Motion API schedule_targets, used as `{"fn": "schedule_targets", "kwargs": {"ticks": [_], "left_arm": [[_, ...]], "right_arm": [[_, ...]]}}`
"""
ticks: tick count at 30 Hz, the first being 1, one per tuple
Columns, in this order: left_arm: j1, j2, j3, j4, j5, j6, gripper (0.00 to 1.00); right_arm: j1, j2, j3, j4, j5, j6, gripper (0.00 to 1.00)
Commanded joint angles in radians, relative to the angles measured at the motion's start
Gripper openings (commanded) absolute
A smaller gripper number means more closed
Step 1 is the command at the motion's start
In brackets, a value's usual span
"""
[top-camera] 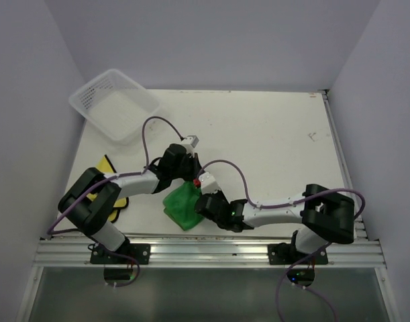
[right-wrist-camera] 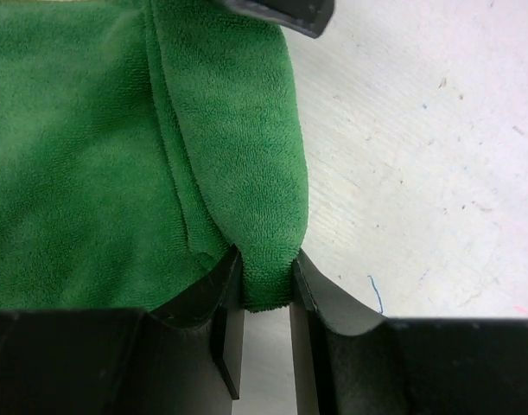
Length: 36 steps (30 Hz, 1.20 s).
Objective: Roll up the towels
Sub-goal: Roll the towel
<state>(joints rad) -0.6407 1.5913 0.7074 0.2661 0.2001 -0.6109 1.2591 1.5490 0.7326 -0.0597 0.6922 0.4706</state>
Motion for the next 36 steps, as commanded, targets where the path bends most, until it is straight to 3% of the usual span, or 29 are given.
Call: {"fn": "schedule_targets", "kwargs": {"ticks": [1,13,21,27,36], "left_arm": [[0.009,-0.034,0.043,-0.048,-0.015,0.026,0.01],[0.007,-0.215,-0.115,-0.033,0.015,-0.027,0.02],[0.001,-0.261,-0.241,0.019,0.032,-0.069,0.02],[-0.008,-0.281,-0.299,0.025,0.002,-0.084,0.02],[-0.022,-0.275,-0.388,0.027,-0.076,-0.136,0.01]], "right_arm": [[0.065,0.074,0.083,-0.057,0.225,-0.073,0.03],[0.253,0.328,0.333,-0.285,0.409,-0.124,0.06],[0.298,0.509,0.476,-0.434,0.448,-0.116,0.08],[0.315,0.553,0.524,-0.468,0.454,-0.128,0.11],[0.312,0.340,0.449,-0.384,0.464,-0.104,0.45]]}}
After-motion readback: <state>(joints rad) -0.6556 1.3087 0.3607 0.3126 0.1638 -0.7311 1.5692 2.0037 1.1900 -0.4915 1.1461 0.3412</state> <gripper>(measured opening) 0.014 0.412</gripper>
